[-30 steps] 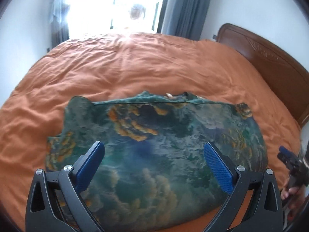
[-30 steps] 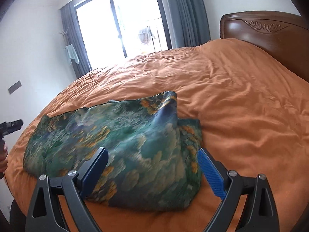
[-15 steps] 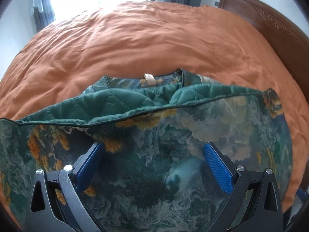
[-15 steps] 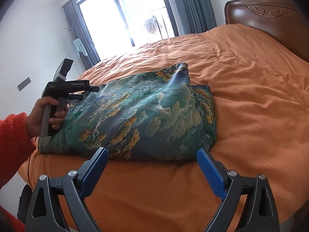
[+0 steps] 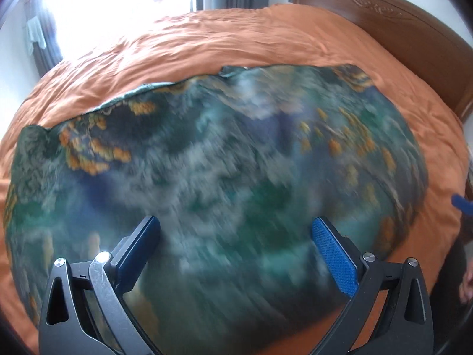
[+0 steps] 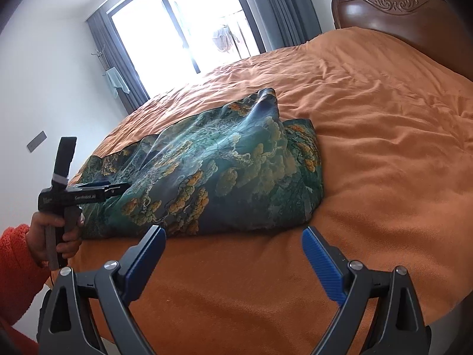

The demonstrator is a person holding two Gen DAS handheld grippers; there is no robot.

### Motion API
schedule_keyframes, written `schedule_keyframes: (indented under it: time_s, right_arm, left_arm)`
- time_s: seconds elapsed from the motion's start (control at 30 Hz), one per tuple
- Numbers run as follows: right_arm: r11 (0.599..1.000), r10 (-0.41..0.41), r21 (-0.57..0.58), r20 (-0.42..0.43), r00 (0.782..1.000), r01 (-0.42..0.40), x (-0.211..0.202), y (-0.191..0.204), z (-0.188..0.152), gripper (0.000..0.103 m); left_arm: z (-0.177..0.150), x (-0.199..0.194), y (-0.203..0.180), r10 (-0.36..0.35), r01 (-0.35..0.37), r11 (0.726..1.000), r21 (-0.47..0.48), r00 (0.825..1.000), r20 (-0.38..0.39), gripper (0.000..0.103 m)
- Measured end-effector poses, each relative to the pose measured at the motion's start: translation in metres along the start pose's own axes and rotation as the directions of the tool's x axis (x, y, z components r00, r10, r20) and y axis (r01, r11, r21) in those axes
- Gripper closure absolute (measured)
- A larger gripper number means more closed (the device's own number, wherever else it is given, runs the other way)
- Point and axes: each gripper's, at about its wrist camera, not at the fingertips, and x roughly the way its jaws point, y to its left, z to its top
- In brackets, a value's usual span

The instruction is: Fold large clothes

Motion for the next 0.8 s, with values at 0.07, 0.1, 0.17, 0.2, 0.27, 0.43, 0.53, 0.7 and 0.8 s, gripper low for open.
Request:
schedule_keyframes:
  time_s: [0.07, 0.1, 0.17, 0.2, 0.27, 0.43, 0.53, 0.7, 0.8]
  right_arm:
    - [1.000, -0.001, 0.013, -0.008, 1.000, 0.001, 0.000, 0.000, -0.002, 0.008]
    - [1.000, -0.001, 0.024, -0.008, 1.000, 0.001, 0.000, -0.001, -0.002, 0.008]
    - [0.999, 0.000, 0.048, -0.007, 1.000, 0.000, 0.000, -0.005, -0.003, 0.008]
    - [0.998, -0.001, 0.066, -0.006, 1.000, 0.001, 0.001, -0.009, -0.002, 0.008]
    - [0.992, 0.007, 0.123, -0.012, 1.000, -0.005, 0.005, -0.019, 0.000, 0.008]
    - [0.923, 0.110, 0.371, -0.004, 0.994, -0.101, 0.033, -0.057, 0.014, 0.007]
    - [0.863, 0.116, 0.500, -0.049, 0.992, -0.077, 0.068, -0.078, 0.019, 0.005]
    - [0.779, 0.100, 0.625, -0.044, 0.994, -0.050, 0.098, -0.091, 0.014, 0.000]
    - [0.773, 0.108, 0.632, -0.040, 0.993, -0.059, 0.105, -0.090, 0.013, 0.044]
  left_arm:
    - [-0.016, -0.012, -0.011, -0.006, 0.006, 1.000, 0.029, 1.000, 0.007, 0.001]
    - [-0.023, -0.018, -0.015, -0.013, 0.013, 0.999, 0.043, 1.000, 0.006, 0.001]
    - [-0.034, -0.028, -0.025, -0.032, 0.032, 0.996, 0.079, 0.999, -0.003, 0.001]
    - [-0.037, -0.035, -0.031, -0.041, 0.041, 0.995, 0.095, 0.999, 0.002, 0.001]
    - [-0.036, -0.047, -0.041, -0.079, 0.075, 0.990, 0.115, 0.997, 0.027, 0.001]
    - [-0.009, -0.051, -0.052, -0.159, 0.151, 0.984, 0.096, 0.983, 0.086, 0.001]
    - [-0.002, -0.035, -0.058, -0.148, 0.142, 0.985, 0.095, 0.987, 0.061, 0.001]
    - [-0.005, -0.030, -0.057, -0.154, 0.151, 0.984, 0.094, 0.988, 0.021, 0.001]
    - [-0.003, -0.036, -0.048, -0.156, 0.155, 0.985, 0.070, 0.988, 0.008, 0.001]
